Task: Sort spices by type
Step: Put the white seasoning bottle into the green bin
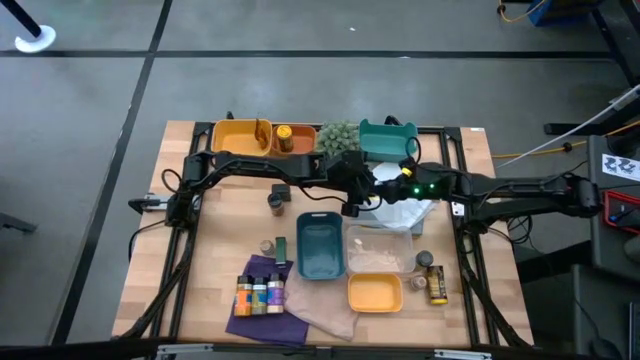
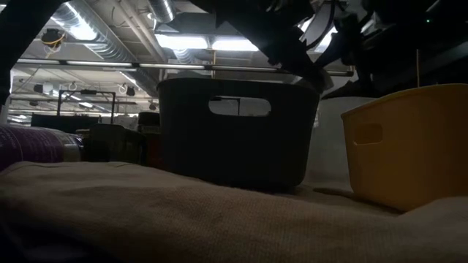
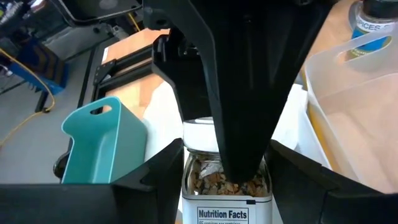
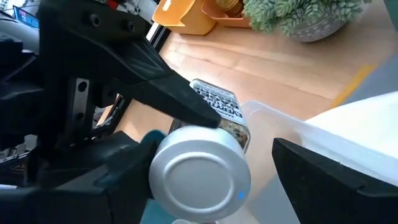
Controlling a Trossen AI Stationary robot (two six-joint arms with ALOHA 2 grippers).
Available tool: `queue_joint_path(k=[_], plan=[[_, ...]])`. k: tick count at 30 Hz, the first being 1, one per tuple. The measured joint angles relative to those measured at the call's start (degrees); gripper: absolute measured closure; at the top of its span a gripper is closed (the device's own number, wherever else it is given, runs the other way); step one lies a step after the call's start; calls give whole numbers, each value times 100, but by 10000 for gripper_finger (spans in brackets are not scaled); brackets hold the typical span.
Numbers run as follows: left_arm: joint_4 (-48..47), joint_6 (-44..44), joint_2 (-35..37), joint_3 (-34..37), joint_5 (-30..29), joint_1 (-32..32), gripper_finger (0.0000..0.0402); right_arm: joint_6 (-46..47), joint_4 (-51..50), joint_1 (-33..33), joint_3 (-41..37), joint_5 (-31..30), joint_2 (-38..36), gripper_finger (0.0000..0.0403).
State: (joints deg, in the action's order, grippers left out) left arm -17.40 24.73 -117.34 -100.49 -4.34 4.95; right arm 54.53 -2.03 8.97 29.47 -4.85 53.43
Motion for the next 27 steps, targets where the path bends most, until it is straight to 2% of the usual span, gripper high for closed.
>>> queue_joint_path(k=[13,23,27], plan=[[32,-42,0,0,28,-9,212,-95,353,7,-9,81,75,190],[19,-30,0,0,34,-9,206,-96,360,9,-11,122,83,192],[19,-23,0,0,-247,-35,198,-124,362,9,-11,125,83,194]])
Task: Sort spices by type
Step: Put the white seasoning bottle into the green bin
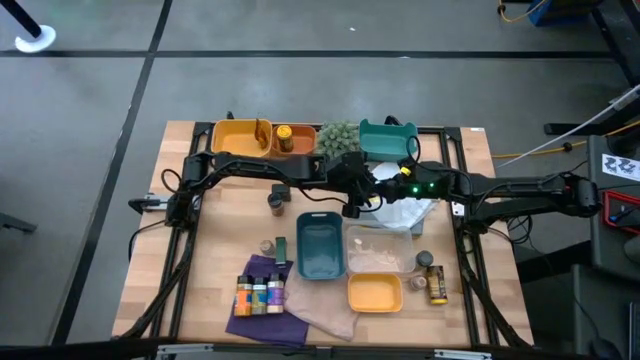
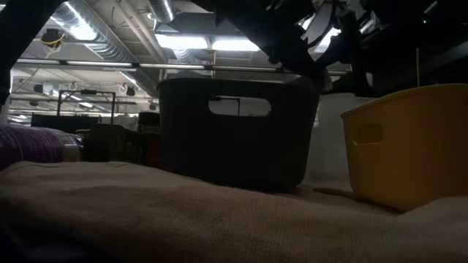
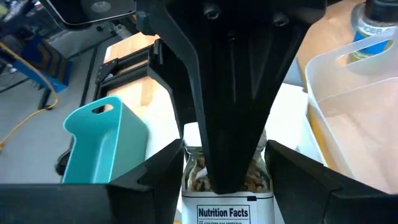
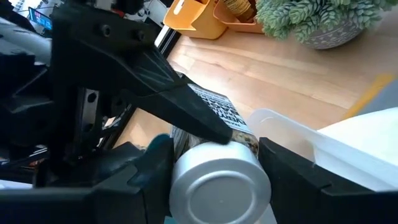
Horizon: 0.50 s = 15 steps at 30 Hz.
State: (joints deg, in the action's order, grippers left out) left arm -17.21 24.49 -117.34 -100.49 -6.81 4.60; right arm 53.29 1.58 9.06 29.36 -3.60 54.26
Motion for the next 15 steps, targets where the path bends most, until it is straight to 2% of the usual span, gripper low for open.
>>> queue_joint_path(k=[4,15], plan=[[61,0,12,-11,-364,-15,184,-122,-65,0,-12,-43,9,192],[-216,-1,208,-9,-453,0,164,-301,-36,170,-11,-115,-8,192]])
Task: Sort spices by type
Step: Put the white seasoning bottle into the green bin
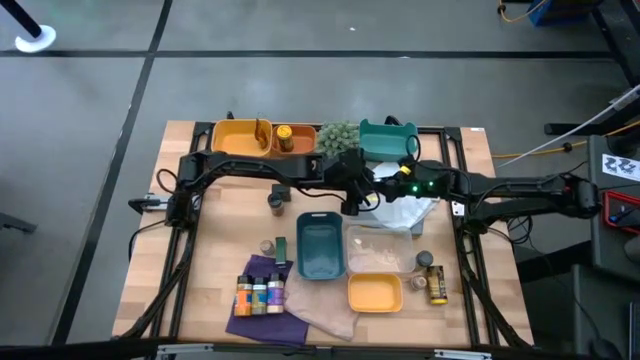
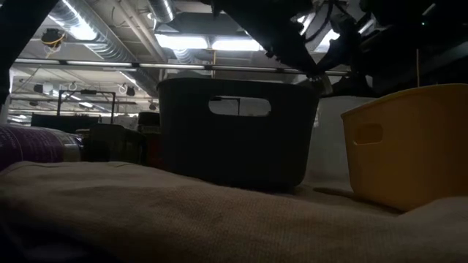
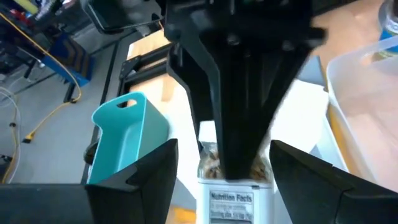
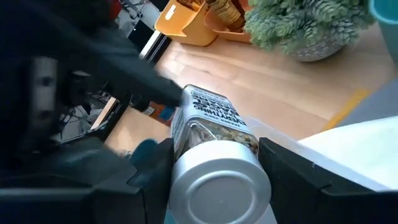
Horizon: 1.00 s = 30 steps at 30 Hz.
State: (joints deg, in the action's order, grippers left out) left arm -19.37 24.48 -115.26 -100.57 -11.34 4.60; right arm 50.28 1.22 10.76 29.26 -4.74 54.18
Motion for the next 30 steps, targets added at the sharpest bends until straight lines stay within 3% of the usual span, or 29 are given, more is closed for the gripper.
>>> queue_joint_path(k=[9,19,30], plan=[[-1021,-34,745,0,-6,39,164,-442,-264,1055,159,616,-7,191],[-2381,-786,1286,2,-5,287,164,-1831,-2427,2539,1732,681,105,190],[-2519,-906,1263,9,22,413,164,-2824,-4522,4033,3394,734,1560,189]])
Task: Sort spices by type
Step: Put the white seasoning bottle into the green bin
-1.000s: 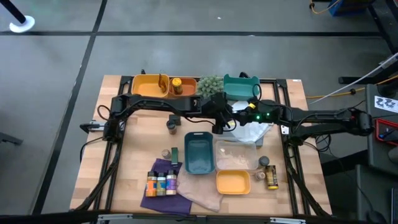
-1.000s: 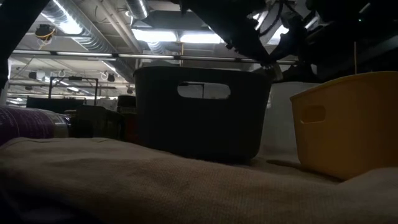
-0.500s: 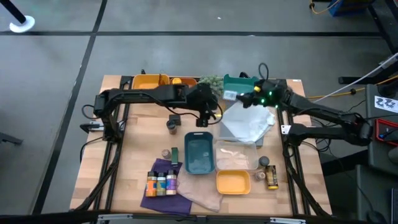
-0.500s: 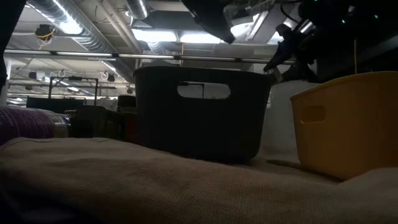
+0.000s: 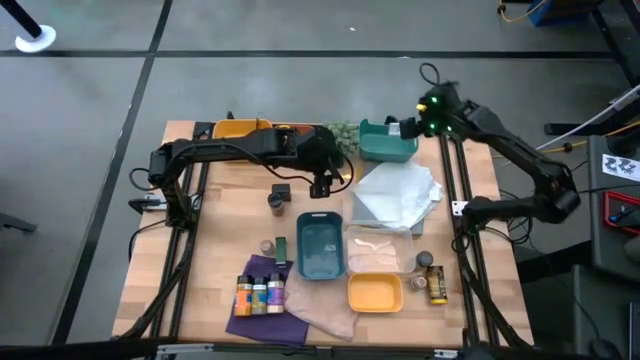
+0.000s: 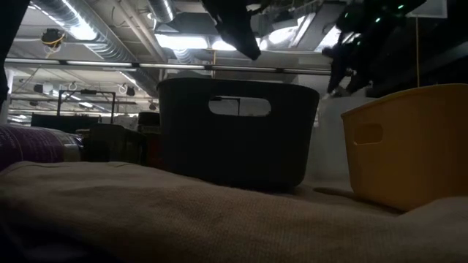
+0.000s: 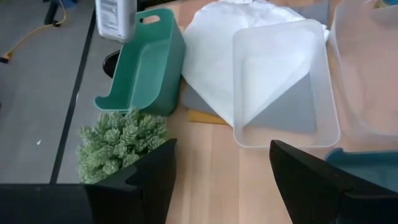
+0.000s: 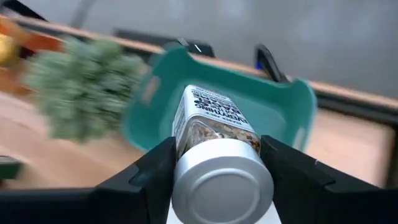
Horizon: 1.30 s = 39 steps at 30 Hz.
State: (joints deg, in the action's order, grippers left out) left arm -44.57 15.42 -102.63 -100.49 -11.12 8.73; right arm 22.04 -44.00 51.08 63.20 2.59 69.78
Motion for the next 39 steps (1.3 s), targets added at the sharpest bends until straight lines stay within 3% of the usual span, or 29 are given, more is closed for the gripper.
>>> queue_joint_path(k=[11,18,39], plan=[[6,-5,-2,0,3,0,164,-476,-565,495,842,203,2075,188],[6,-4,-2,0,44,0,164,-741,-859,482,1435,203,2900,191],[-1,-156,-7,0,47,-7,164,-756,-974,482,1606,151,3086,178]])
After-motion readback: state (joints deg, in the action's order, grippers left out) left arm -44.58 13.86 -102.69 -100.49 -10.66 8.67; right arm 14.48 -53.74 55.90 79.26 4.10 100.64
